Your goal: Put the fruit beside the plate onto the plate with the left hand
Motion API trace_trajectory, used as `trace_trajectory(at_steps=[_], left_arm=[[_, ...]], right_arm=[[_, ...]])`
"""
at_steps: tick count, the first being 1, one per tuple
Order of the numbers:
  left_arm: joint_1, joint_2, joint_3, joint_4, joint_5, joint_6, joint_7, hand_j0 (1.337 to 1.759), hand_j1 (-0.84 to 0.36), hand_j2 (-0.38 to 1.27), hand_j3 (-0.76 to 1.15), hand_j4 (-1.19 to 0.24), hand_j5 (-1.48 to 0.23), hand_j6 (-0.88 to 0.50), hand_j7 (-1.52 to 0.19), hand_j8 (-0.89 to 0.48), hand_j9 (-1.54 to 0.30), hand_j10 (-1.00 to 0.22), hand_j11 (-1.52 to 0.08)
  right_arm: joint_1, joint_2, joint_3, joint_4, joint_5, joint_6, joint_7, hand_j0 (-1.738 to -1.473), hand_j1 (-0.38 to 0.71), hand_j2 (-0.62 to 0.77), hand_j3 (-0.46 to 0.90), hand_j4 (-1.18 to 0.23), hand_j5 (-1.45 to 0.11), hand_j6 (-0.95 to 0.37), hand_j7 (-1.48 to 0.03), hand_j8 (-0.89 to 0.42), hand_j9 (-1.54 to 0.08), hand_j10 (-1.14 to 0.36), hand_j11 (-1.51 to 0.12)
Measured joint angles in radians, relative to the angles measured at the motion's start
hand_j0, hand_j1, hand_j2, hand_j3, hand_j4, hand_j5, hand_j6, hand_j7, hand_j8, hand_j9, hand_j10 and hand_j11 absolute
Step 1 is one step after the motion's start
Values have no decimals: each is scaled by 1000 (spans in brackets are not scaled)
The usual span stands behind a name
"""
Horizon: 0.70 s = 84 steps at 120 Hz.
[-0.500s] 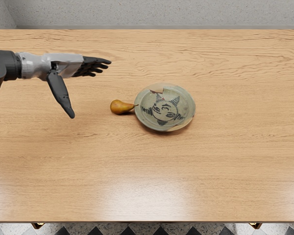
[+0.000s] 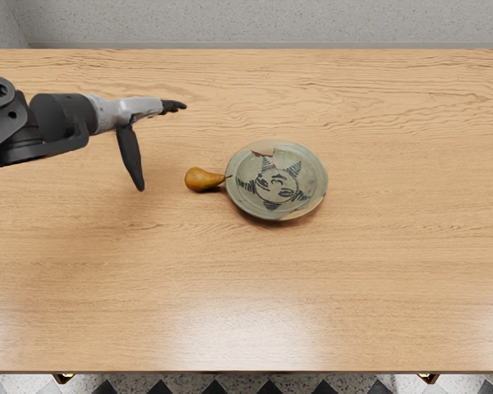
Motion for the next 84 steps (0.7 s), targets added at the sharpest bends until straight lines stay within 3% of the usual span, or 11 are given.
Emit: trace_trajectory(at_steps=[48,74,84], left_arm=[[17,-88,63,-40,73,102,11,1658,308,9,0,-38,-46,-39,-46,-38,-46,-37,-46],[28,-105,70,-36,78,109,14,1658,145,36,0,-174,-223,-174,-223,-174,-222,-173,-222],[52,-98,82,-31,106,172,13,1658,102,43,0,-210,-269,-211,-269,-210,-269,-209,-269]], right_arm=[[0,0,0,0,-1,0,0,-1658,-349,0,0,0,0,0,0,0,0,0,0],[0,0,0,0,-1,0,0,-1658,-349,0,0,0,0,0,0,0,0,0,0],[0,0,0,0,-1,0,0,-1658,-349,0,0,0,0,0,0,0,0,0,0]])
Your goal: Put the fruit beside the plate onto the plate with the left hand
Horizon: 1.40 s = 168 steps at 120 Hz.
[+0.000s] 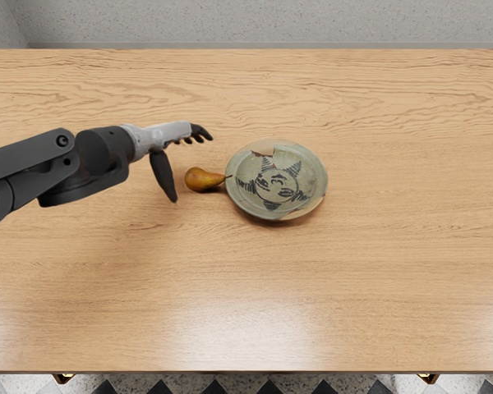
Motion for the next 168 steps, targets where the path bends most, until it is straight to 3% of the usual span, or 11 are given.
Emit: trace_trajectory(at_steps=[21,59,104,168], left_arm=[[10,-22,62,4,33,162,-6,1658,53,51,0,-250,-322,-251,-322,-251,-322,-250,-322],[34,-57,101,34,48,235,-14,1658,20,58,0,-279,-360,-280,-359,-280,-359,-279,-359],[34,-141,135,134,52,251,-34,1658,3,61,0,-292,-377,-293,-377,-293,-377,-292,-376],[34,-152,151,146,50,253,-32,1658,-156,87,0,-425,-550,-425,-550,-425,-550,-424,-550]], right_arm=[[0,0,0,0,0,0,0,-1658,-349,0,0,0,0,0,0,0,0,0,0],[0,0,0,0,0,0,0,-1658,-349,0,0,0,0,0,0,0,0,0,0],[0,0,0,0,0,0,0,-1658,-349,0,0,0,0,0,0,0,0,0,0],[0,0,0,0,1,0,0,-1658,-349,0,0,0,0,0,0,0,0,0,0]])
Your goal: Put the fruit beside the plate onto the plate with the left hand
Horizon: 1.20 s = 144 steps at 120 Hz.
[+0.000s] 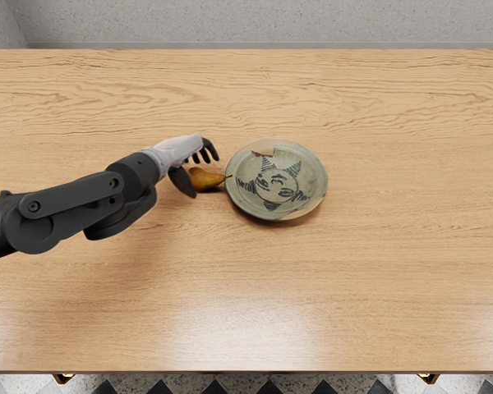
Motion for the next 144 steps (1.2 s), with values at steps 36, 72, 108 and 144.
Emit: trace_trajectory(at_steps=[36,72,108,144], left_arm=[[2,-17,1,3,-1,-1,1,1658,-189,93,0,-451,-585,-452,-585,-452,-585,-451,-585],[3,-17,10,3,1,-1,5,1657,-333,177,0,-599,-770,-563,-771,-501,-778,-573,-780],[-13,-13,13,8,-7,-15,17,1655,-335,441,0,-711,-922,-601,-922,-527,-934,-646,-936],[-83,12,2,-34,-17,-69,68,1657,-372,533,0,-726,-968,-604,-963,-546,-961,-638,-960]], right_arm=[[0,0,0,0,0,0,0,-1658,-349,0,0,0,0,0,0,0,0,0,0],[-1,0,0,0,0,0,0,-1658,-349,0,0,0,0,0,0,0,0,0,0],[-1,0,0,0,0,0,0,-1658,-349,0,0,0,0,0,0,0,0,0,0],[-1,0,0,0,0,0,0,-1658,-349,0,0,0,0,0,0,0,0,0,0]])
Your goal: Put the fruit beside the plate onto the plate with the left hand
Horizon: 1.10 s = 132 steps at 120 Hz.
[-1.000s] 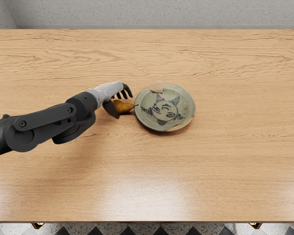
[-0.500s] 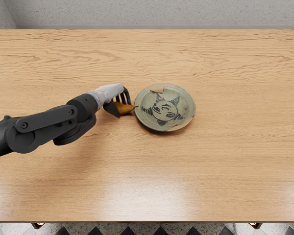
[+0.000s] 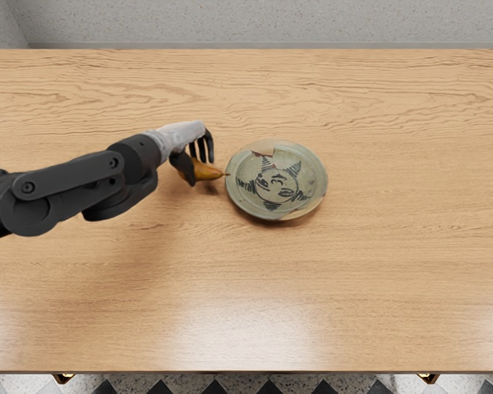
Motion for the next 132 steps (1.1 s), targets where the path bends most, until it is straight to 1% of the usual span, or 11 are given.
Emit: trace_trajectory(at_steps=[15,37,52,61,70,72,84,96,107,122,132], left_arm=[[-32,-7,-6,-22,-5,-15,26,1657,-388,587,0,-727,-971,-641,-966,-549,-964,-640,-964],[-67,-56,-18,-27,-21,-22,37,1657,-408,649,0,-730,-972,-668,-969,-554,-964,-662,-962],[-79,-111,-30,-19,-28,-23,38,1657,-416,623,0,-728,-976,-690,-976,-514,-969,-684,-969],[-85,-154,-35,-3,-30,-23,38,1657,-416,582,0,-726,-978,-700,-978,-518,-969,-675,-968],[-85,-157,-37,11,-29,-23,38,1657,-420,524,0,-725,-967,-706,-967,-555,-963,-688,-963],[-84,-158,-38,14,-29,-22,38,1657,-398,490,0,-700,-933,-683,-933,-544,-929,-666,-929],[-75,-168,-58,26,-28,8,33,1658,-120,303,0,-440,-585,-429,-586,-344,-583,-419,-583],[-75,-168,-68,30,-36,19,31,1658,51,189,0,-279,-371,-273,-371,-220,-369,-266,-369],[-51,-151,-77,29,-119,23,30,1658,150,123,0,-186,-247,-183,-247,-149,-246,-178,-245],[-50,-43,-119,24,-319,9,30,1658,231,69,0,-111,-146,-110,-146,-91,-145,-107,-145],[-43,36,-152,15,-424,-71,30,1658,263,48,0,-81,-106,-80,-106,-68,-105,-78,-105]], right_arm=[[0,0,0,0,0,0,0,-1658,-349,0,0,0,0,0,0,0,0,0,0],[0,0,0,0,0,0,0,-1658,-349,0,0,0,0,0,0,0,0,0,0],[0,0,0,0,0,0,0,-1658,-349,0,0,0,0,0,0,0,0,0,0],[0,0,0,0,0,0,0,-1658,-349,0,0,0,0,0,0,0,0,0,0],[0,0,0,0,0,0,0,-1658,-349,0,0,0,0,0,0,0,0,0,0],[0,0,0,0,0,0,0,-1658,-349,0,0,0,0,0,0,0,0,0,0],[0,0,0,0,0,0,0,-1658,-349,0,0,0,0,0,0,0,0,0,0],[0,0,0,0,0,0,0,-1658,-349,0,0,0,0,0,0,0,0,0,0],[0,0,0,0,0,0,0,-1658,-349,0,0,0,0,0,0,0,0,0,0],[0,0,0,0,0,0,0,-1658,-349,0,0,0,0,0,0,0,0,0,0],[0,0,0,0,0,0,0,-1658,-349,0,0,0,0,0,0,0,0,0,0]])
